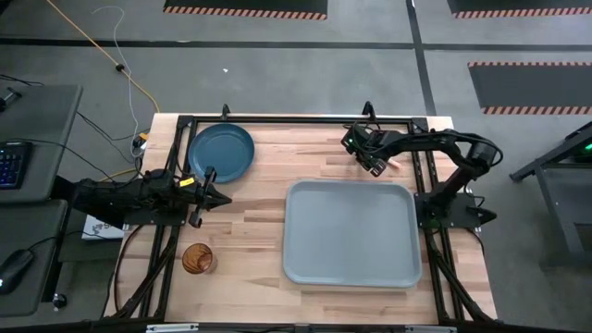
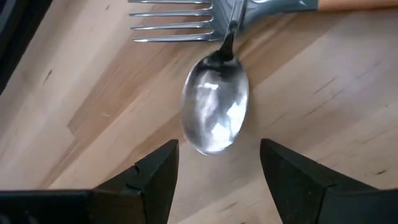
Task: Pick and place plate/cup/fork/spoon on tray
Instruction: Put the orange spoon on the gray tray
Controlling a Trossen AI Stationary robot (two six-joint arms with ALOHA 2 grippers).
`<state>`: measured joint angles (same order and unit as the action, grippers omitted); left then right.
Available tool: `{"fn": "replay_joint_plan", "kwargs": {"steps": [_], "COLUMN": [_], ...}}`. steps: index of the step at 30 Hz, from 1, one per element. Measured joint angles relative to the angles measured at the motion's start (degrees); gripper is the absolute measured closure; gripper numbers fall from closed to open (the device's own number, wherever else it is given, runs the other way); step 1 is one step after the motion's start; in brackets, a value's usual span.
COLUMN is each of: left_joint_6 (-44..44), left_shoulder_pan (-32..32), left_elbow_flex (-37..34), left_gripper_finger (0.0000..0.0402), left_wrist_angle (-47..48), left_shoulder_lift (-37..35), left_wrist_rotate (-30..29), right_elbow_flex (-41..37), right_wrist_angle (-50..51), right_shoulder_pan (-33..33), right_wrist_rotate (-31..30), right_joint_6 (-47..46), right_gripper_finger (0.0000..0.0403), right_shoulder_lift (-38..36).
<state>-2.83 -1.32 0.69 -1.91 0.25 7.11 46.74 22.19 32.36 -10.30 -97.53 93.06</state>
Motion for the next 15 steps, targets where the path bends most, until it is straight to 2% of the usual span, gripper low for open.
{"fn": "replay_joint_plan", "kwargs": {"steps": [15], "left_joint_6": [0.00], "left_shoulder_pan": [-0.02], "left_elbow_flex": [0.00], "left_gripper_finger": [0.0398], "left_wrist_angle": [0.00], "left_shoulder_lift": [0.00], "left_wrist_rotate": [0.00], "right_elbow_flex": [0.00], "right_wrist_angle": [-0.60], "right_shoulder_pan": [3.24], "right_wrist_rotate": [-2.89], "right_joint_6": [-2.92], "right_gripper_finger": [0.0185], "right_shoulder_lift": [0.01]}}
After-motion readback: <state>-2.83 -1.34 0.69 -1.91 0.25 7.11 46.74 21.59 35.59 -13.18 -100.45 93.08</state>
